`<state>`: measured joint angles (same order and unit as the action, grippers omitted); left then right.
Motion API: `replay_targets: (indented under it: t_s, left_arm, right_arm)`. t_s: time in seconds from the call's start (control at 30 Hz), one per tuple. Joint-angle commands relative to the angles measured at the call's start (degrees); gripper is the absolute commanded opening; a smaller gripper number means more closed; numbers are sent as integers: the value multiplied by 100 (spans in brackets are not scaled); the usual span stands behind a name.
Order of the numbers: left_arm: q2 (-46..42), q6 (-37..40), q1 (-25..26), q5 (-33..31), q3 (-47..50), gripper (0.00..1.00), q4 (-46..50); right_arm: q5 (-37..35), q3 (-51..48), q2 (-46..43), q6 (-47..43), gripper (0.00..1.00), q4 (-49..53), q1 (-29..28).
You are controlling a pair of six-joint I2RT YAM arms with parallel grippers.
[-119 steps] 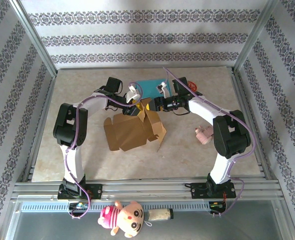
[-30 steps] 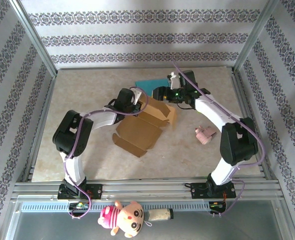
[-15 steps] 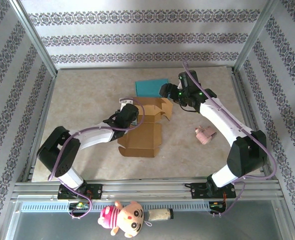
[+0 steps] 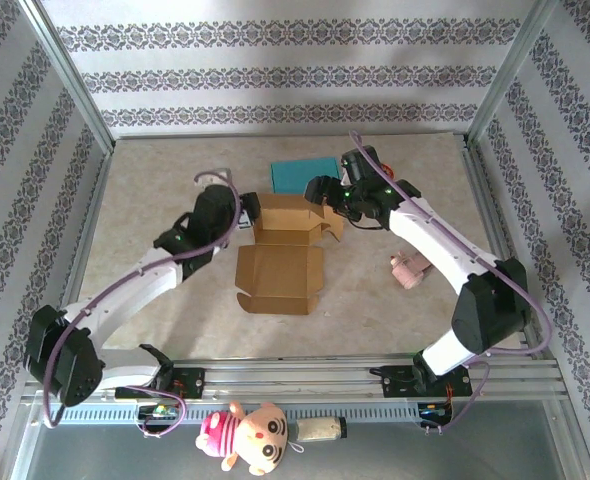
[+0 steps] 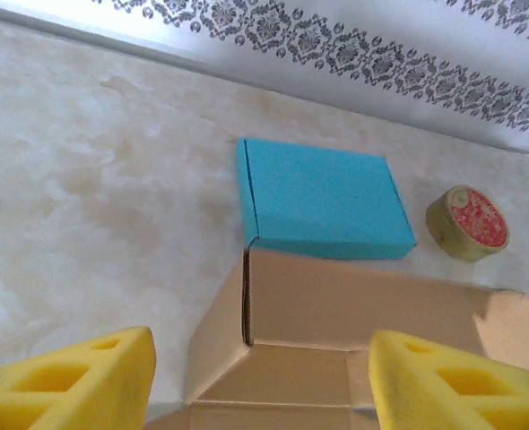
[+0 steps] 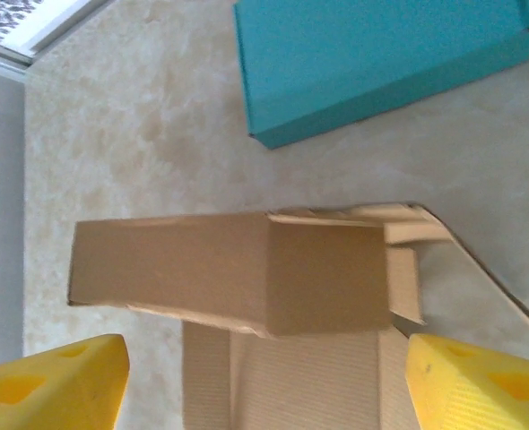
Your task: Fold the paper box
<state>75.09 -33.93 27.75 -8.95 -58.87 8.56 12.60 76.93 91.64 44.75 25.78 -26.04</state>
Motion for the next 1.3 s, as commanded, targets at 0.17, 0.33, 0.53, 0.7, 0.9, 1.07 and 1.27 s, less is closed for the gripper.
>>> replay_targets:
  t_s: [0.17, 0.33, 0.53, 0.7, 0.9, 1.07, 1.27]
  left_arm:
    - [1582, -804, -1191, 2989, -893, 75, 134]
    - [2033, -992, -1222, 3425, -937, 75, -185]
    - [2108, -1260, -1220, 3786, -692, 61, -562]
    - [2003, -1402, -1211, 3789, -438, 57, -752]
    - [1926, -1139, -1215, 3400, -409, 56, -399]
    - [1878, -1028, -1210, 3147, -375, 55, -195]
    - [1885, -957, -1189, 3105, -405, 53, -57]
  right_arm:
    - [545, 242, 842, 705, 69, -758, -105]
    - [447, 205, 1002, 518, 66, -875, -151]
    - [996, 51, 1128, 582, 42, -1471, -138]
    - [1264, 46, 1203, 702, 36, -1704, -114]
    - [1011, -212, 878, 284, 54, -1464, 40]
    - [380, -1212, 46, -274, 58, -1521, 40]
    - [-504, -2774, -671, 65, 58, -2732, -353]
